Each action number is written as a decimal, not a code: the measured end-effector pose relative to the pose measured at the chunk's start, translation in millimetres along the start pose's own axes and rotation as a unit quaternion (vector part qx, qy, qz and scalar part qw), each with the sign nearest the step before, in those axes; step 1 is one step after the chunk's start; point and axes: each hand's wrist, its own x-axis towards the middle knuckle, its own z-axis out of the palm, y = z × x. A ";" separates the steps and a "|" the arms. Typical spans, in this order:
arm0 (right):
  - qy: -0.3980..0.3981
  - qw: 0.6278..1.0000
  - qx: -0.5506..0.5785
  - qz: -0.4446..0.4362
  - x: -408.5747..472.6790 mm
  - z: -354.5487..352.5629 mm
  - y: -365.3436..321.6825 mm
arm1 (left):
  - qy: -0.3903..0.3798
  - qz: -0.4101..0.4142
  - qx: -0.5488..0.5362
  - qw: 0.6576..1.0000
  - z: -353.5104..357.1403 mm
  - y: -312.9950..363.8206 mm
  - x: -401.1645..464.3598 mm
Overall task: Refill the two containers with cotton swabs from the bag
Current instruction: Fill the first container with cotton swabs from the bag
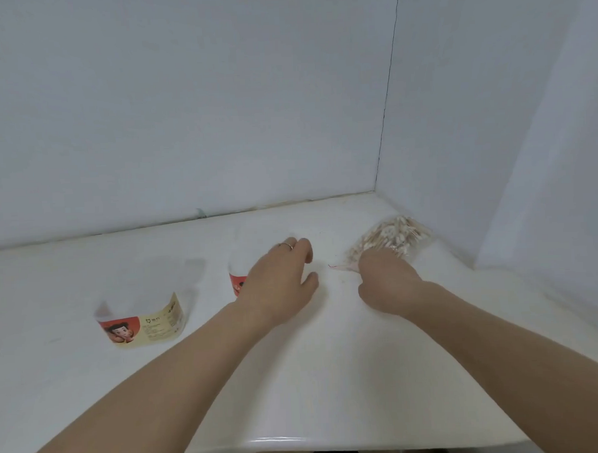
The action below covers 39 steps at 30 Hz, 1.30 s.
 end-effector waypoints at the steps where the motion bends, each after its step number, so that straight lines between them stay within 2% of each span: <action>1: 0.001 1.000 0.027 0.005 1.6 -0.2 2.5 | -0.024 -0.029 -0.049 0.998 3.9 6.0 1.8; 3: -0.006 0.994 0.109 0.025 4.4 -0.3 7.2 | -0.087 -0.118 -0.146 0.978 11.6 17.3 7.5; 4: -0.013 0.988 0.150 0.030 4.3 -1.4 9.1 | -0.113 -0.169 -0.207 0.957 15.5 22.6 10.1; 6: -0.031 0.979 0.200 0.015 3.9 -6.4 9.8 | -0.132 -0.274 -0.363 0.881 21.3 31.3 14.4; 9: -0.050 0.964 0.259 -0.036 -0.4 -14.4 7.0 | -0.120 -0.363 -0.570 0.727 27.1 39.5 14.4; 10: -0.053 0.954 0.291 -0.050 -3.4 -17.3 6.1 | -0.113 -0.367 -0.606 0.697 29.8 39.9 13.9; 12: -0.067 0.926 0.365 -0.072 -6.7 -19.3 6.8 | -0.100 -0.364 -0.632 0.676 33.7 40.3 14.2; 15: -0.103 0.899 0.417 -0.079 -8.8 -18.8 9.4 | -0.090 -0.377 -0.630 0.673 32.2 43.5 16.5; 17: -0.117 0.896 0.417 -0.093 -9.4 -17.4 10.7 | -0.092 -0.372 -0.614 0.690 28.9 43.0 16.2; 19: -0.091 0.892 0.434 -0.087 -8.2 -16.8 12.8 | -0.088 -0.341 -0.594 0.723 27.3 39.6 16.5; 23: 0.019 0.881 0.471 -0.052 -2.6 -20.0 12.4 | -0.033 -0.260 -0.540 0.800 18.3 35.6 18.4; 27: 0.062 0.867 0.490 -0.066 -3.6 -30.0 3.6 | 0.034 -0.184 -0.484 0.855 4.4 36.0 23.4; 30: 0.066 0.857 0.505 -0.076 -3.7 -35.3 -1.4 | 0.051 -0.170 -0.476 0.861 -0.6 38.0 26.8; 39: 0.032 0.836 0.544 -0.065 2.3 -38.1 1.3 | 0.013 -0.148 -0.482 0.863 -13.3 44.4 26.6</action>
